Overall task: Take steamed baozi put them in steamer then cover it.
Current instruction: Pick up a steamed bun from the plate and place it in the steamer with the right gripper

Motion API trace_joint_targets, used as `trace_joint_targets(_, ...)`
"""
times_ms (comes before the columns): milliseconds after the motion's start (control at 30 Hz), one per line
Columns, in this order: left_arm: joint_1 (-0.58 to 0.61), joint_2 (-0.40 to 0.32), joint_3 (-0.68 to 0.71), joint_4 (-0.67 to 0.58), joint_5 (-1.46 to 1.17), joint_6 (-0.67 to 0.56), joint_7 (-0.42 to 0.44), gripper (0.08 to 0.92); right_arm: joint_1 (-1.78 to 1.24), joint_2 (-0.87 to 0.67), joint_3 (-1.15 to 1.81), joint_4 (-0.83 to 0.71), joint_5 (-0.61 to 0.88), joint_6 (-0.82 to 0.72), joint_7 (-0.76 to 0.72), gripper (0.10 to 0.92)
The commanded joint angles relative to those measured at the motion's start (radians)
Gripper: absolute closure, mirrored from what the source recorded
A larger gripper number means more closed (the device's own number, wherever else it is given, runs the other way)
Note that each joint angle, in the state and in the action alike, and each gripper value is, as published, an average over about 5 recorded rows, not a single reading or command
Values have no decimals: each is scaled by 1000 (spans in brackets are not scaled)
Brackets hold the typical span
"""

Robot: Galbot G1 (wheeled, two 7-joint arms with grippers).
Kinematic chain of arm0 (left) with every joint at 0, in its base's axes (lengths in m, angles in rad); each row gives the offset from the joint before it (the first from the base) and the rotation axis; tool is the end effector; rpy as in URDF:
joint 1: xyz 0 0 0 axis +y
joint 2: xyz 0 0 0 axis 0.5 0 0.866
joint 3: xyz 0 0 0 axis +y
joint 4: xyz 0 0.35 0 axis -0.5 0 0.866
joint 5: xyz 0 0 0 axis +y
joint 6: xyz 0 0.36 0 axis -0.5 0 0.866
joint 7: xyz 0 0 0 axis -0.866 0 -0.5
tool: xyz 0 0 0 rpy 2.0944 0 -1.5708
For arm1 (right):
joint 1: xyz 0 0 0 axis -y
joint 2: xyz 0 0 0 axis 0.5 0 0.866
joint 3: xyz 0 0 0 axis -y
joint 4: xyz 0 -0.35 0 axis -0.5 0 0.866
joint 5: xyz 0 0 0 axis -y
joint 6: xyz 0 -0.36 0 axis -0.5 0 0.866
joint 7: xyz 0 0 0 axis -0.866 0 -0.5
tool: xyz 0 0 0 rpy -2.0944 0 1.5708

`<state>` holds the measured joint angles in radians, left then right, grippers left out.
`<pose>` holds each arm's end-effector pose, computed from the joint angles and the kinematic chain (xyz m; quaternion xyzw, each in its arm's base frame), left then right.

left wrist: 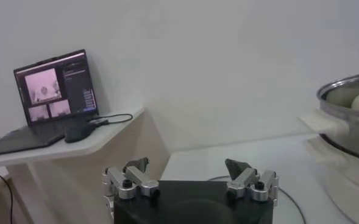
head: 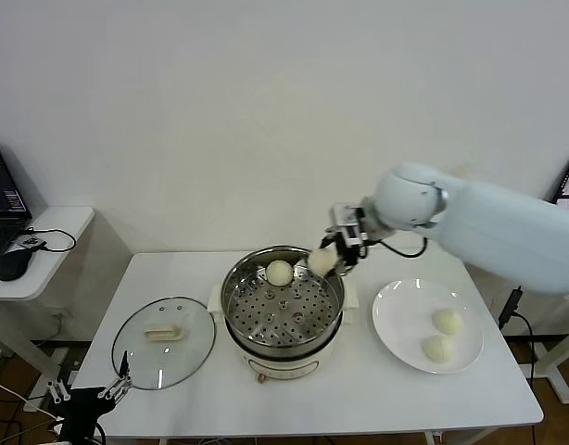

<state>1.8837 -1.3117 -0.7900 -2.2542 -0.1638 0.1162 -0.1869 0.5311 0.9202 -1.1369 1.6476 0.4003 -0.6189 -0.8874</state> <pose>0.1064 0.1025 -0.2668 0.1100 -0.9820 -0.1121 0.1048 0.4733 0.0892 -0.0286 0.5473 -0.5780 0.5476 0.2580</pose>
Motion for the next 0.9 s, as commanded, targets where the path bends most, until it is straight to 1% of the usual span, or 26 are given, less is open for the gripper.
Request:
trace_joint_targets(33, -5, -2, -3, 6, 0, -1, -1, 177, -21, 263, -75, -74, 97, -100, 81, 407)
trace_joint_targets(233, -15, -5, -7, 16, -2, -1, 0, 177, -64, 357, -86, -183, 64, -105, 104, 406)
trace_joint_targets(367, -20, -4, -7, 25, -3, -2, -1, 177, -83, 394, -90, -231, 45, -107, 124, 406)
trace_joint_targets(633, -30, -2, -6, 33, -5, -3, -1, 177, -102, 438, -89, -282, 27, -108, 155, 406)
trace_joint_targets(900, -34, 4, -8, 41, -11, -3, -1, 177, -120, 460, -93, -329, -11, -108, 154, 406)
